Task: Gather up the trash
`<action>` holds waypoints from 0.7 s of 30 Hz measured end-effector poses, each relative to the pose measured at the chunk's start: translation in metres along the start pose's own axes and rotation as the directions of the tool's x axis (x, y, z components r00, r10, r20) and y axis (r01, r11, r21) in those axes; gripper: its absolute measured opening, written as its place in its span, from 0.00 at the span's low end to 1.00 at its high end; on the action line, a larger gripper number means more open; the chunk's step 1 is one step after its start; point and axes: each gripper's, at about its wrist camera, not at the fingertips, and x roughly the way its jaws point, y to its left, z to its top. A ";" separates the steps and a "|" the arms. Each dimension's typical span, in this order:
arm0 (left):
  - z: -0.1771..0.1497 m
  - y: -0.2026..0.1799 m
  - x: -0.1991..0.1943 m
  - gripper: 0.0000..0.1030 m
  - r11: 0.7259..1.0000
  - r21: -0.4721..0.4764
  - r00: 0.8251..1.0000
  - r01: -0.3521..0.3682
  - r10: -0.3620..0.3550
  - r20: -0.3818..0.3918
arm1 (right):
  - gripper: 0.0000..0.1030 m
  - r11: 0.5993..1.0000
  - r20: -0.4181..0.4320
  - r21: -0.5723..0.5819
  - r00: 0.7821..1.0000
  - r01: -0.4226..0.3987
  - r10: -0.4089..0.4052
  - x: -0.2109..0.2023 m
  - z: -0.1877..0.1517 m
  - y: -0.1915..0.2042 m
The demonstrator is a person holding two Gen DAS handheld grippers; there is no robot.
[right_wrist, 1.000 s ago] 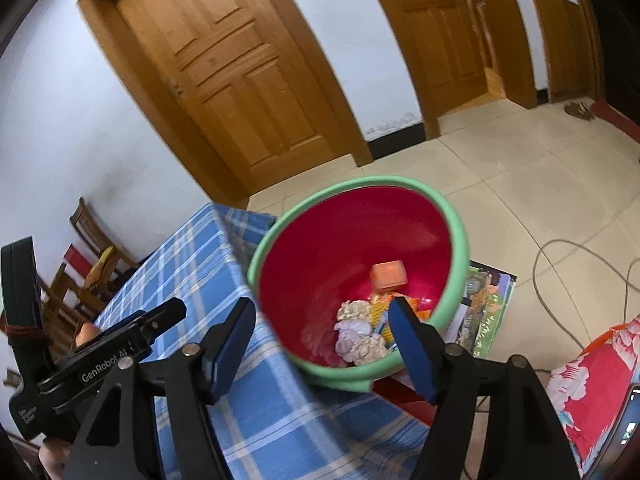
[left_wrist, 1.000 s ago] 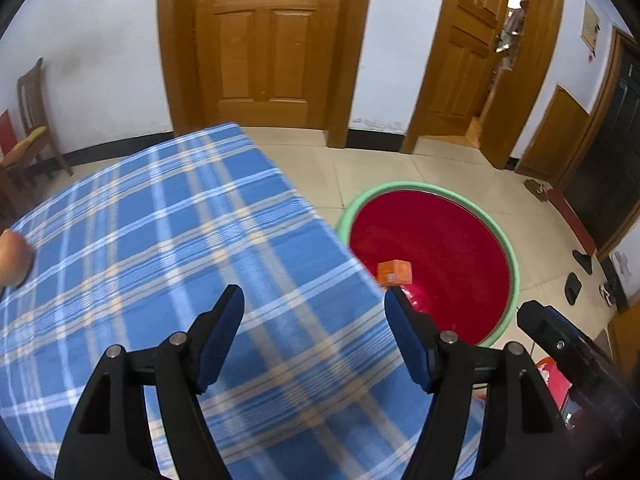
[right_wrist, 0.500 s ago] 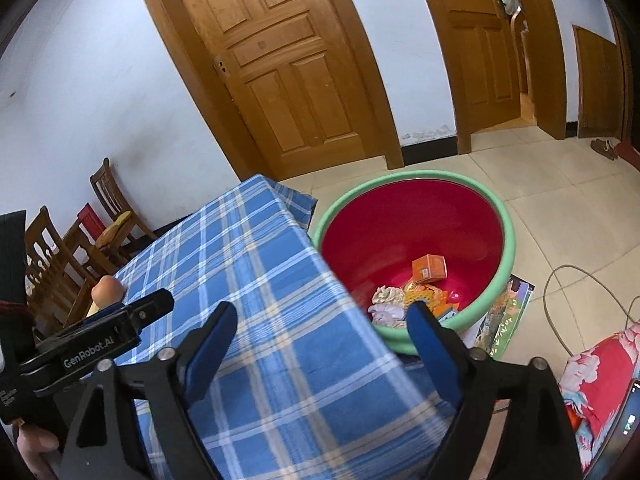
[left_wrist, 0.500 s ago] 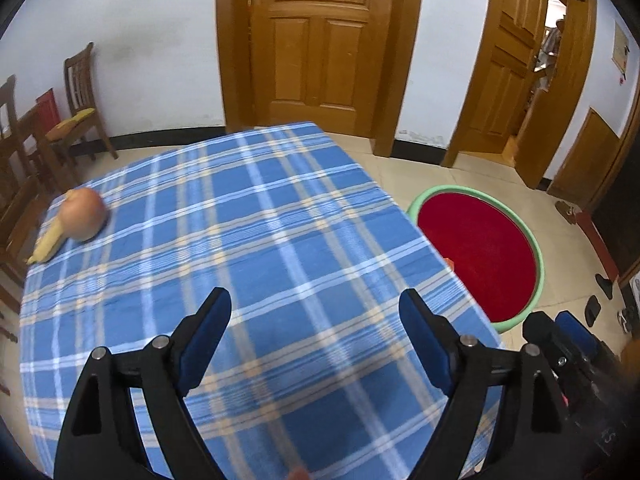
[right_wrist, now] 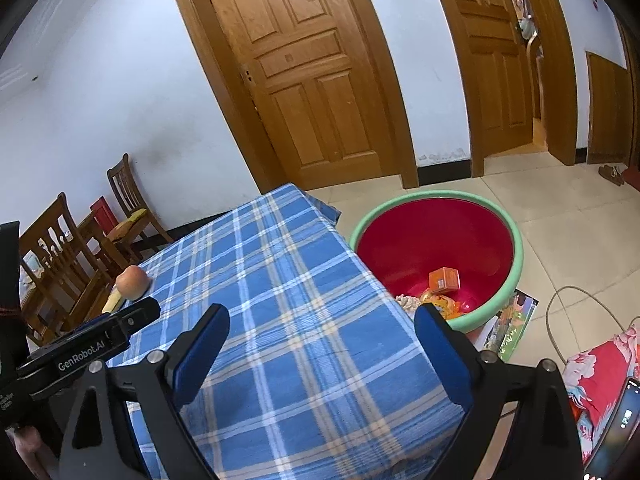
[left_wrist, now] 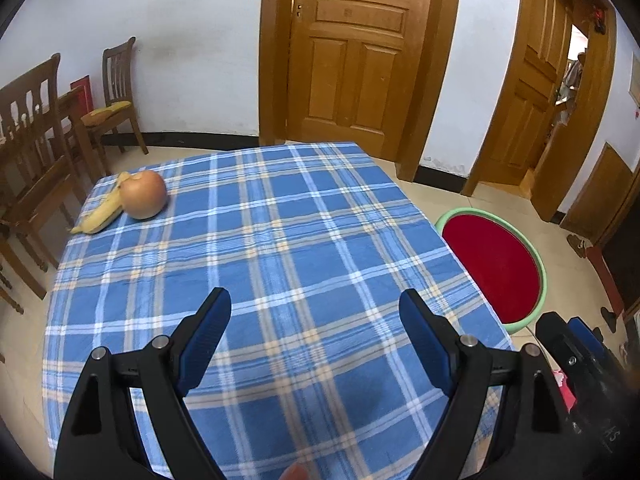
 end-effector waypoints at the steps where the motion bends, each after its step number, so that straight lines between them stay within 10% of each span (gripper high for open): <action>1: -0.001 0.002 -0.003 0.83 1.000 -0.002 1.000 -0.002 0.002 0.005 | 0.93 1.000 0.001 -0.002 1.000 -0.002 0.002 -0.001 0.000 0.002; 21: -0.012 0.022 -0.042 0.83 0.998 -0.049 0.995 -0.044 0.048 0.083 | 0.93 0.999 0.036 -0.039 0.999 -0.028 0.029 -0.024 -0.008 0.025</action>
